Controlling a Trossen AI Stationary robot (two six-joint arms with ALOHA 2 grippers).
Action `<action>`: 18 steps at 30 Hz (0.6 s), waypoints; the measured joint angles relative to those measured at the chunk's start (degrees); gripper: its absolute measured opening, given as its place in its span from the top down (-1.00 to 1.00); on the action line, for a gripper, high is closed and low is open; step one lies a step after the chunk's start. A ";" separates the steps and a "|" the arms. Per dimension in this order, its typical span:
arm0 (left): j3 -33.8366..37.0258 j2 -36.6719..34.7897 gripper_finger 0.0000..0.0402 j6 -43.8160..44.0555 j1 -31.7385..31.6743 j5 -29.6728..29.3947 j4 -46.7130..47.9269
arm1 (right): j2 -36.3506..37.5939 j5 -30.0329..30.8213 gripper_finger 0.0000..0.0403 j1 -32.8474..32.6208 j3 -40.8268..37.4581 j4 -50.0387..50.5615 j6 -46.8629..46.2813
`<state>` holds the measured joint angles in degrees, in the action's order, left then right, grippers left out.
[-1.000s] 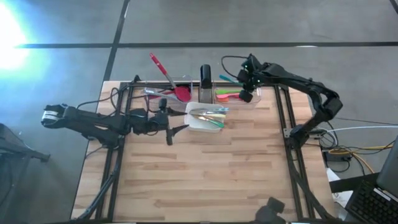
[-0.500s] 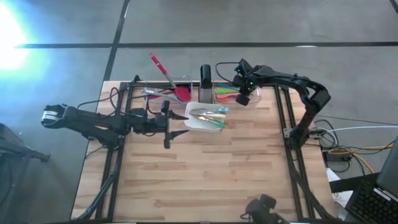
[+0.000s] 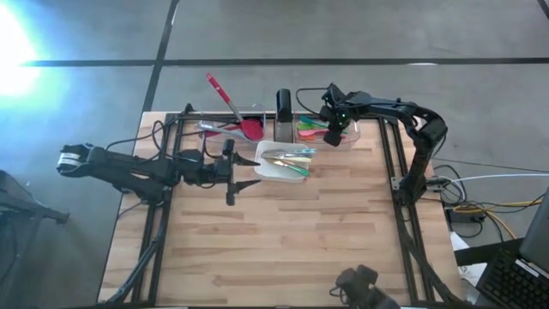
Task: Pick & Place Kitchen Items
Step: Put the blue spatula into the right transparent bin
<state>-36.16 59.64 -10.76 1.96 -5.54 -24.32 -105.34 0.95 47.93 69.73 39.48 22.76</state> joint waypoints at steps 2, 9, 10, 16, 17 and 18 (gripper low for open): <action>0.00 0.02 -0.14 0.00 0.00 -0.02 0.01 | -0.41 0.02 0.91 0.18 0.00 -0.21 -0.07; 0.00 0.02 -0.14 0.07 0.00 -0.04 -0.04 | -1.46 -0.25 0.91 0.68 -0.06 -0.96 -0.24; 0.00 0.02 -0.14 0.07 0.00 -0.04 -0.07 | -1.48 -0.45 0.91 0.79 -0.14 -1.07 -0.26; 0.00 0.02 -0.14 0.07 0.00 -0.04 -0.04 | -1.42 -1.07 0.91 1.11 -0.24 -1.29 -1.05; 0.00 0.02 -0.14 0.07 0.00 -0.04 -0.07 | -1.37 -1.09 0.88 1.11 -0.24 -1.34 -1.45; 0.00 0.02 -0.14 0.07 0.00 -0.04 -0.05 | -1.37 -1.09 0.83 1.11 -0.24 -1.37 -1.75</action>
<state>-36.16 59.66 -10.70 1.96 -5.58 -24.37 -106.72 -0.14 49.04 69.49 38.11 21.01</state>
